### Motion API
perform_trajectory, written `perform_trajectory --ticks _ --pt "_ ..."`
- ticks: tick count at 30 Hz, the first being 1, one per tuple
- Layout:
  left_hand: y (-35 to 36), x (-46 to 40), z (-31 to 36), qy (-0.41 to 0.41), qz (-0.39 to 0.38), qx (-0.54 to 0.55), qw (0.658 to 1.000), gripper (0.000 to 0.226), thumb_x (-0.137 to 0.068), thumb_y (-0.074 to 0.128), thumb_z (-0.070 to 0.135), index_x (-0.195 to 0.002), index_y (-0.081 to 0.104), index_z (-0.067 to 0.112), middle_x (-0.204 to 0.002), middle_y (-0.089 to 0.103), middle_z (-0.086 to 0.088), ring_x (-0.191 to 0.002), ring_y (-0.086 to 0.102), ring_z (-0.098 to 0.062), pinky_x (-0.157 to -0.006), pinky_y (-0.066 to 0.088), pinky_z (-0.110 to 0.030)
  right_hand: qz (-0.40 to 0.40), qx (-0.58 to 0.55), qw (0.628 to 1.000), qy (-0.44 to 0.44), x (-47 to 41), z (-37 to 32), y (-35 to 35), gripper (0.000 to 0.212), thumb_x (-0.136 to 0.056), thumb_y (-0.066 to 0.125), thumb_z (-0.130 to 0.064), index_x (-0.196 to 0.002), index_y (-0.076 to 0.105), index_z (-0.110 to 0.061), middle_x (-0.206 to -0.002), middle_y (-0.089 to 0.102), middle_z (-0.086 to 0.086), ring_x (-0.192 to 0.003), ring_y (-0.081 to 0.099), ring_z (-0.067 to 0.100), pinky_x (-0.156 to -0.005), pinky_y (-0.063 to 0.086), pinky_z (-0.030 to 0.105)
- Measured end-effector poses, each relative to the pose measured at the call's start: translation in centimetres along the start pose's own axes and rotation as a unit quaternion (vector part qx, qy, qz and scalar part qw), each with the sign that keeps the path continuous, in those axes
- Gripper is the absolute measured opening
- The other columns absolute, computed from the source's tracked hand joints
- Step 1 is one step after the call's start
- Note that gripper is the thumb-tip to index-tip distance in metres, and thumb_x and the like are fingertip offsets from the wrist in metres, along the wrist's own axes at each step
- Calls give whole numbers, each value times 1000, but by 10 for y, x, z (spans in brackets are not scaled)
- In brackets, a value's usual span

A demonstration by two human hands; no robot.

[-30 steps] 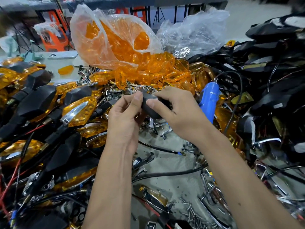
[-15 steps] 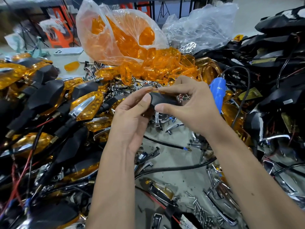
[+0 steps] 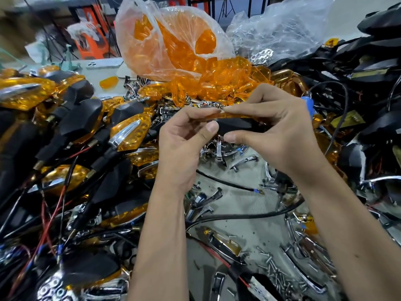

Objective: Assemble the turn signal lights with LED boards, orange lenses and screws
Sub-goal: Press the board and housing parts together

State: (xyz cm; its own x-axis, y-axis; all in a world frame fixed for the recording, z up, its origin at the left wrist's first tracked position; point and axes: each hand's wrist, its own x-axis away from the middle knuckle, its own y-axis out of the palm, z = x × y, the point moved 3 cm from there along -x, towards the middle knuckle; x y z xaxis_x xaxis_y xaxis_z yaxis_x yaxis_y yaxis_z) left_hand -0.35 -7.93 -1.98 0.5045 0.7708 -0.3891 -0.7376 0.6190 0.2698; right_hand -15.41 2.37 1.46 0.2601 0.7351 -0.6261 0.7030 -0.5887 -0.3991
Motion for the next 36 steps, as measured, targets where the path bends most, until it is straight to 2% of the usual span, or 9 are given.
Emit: perform_trajectory --ticks 3,10,14,19,22,25,28,31,36 --pt "0 0 -2 5 2 1 1000 21 -86 76 11 -97 80 28 -104 76 -4 -102 67 -27 -93 56 -44 9 13 1000 -6 0 -1 1 47 -74 93 -21 -117 78 -10 -89 62 15 -82 59 23 -69 50 38" --pt "4 -1 -5 2 13 13 1000 27 -91 67 -5 -116 72 7 -120 75 -9 -120 67 -27 -102 54 -48 39 112 991 -55 -1 -5 6 39 -78 92 -25 -111 78 -10 -112 62 12 -106 60 22 -90 53 34" --pt "3 0 -4 -12 17 29 999 31 -90 68 -6 -120 70 4 -123 74 -12 -121 67 -27 -101 53 -46 37 118 991 -53 0 -5 8 41 -77 93 -20 -110 72 -6 -110 68 8 -104 64 20 -89 53 32" --pt "6 3 -11 -114 68 72 989 10 -91 76 19 -99 81 17 -88 75 -3 -84 71 -17 -78 61 -33 27 153 986 -51 -1 -4 14 40 -76 92 -18 -108 72 -4 -107 68 10 -99 64 22 -87 53 33" --pt "7 3 -18 -139 99 57 984 11 -94 73 18 -96 81 9 -84 75 -7 -82 71 -20 -78 62 -36 8 168 985 -49 -1 0 19 37 -79 90 -18 -107 71 -4 -108 65 10 -101 61 22 -89 52 33" --pt "4 1 -18 -121 100 23 987 12 -97 69 14 -99 81 12 -82 75 -5 -80 70 -19 -80 62 -41 -20 149 988 -19 -1 5 17 39 -86 84 -34 -113 69 -10 -110 63 2 -102 58 12 -91 48 22" --pt "4 1 -15 -107 62 7 992 16 -99 66 8 -111 77 9 -97 79 -11 -91 74 -24 -85 63 -39 -64 141 986 62 0 15 17 42 -92 72 -51 -122 65 -24 -103 69 -10 -90 65 8 -81 56 38" --pt "4 1 -13 -94 44 1 995 24 -99 62 -3 -115 75 8 -107 78 -12 -102 74 -26 -87 61 -36 -96 101 985 101 4 21 15 41 -92 70 -55 -126 64 -32 -98 70 -15 -84 68 6 -75 58 37" --pt "1 -1 -10 -37 59 -16 997 39 -92 56 -21 -114 74 4 -116 77 -16 -118 70 -28 -101 56 -45 -104 28 984 140 2 28 12 38 -88 76 -48 -116 73 -23 -97 73 2 -88 71 23 -81 57 52"
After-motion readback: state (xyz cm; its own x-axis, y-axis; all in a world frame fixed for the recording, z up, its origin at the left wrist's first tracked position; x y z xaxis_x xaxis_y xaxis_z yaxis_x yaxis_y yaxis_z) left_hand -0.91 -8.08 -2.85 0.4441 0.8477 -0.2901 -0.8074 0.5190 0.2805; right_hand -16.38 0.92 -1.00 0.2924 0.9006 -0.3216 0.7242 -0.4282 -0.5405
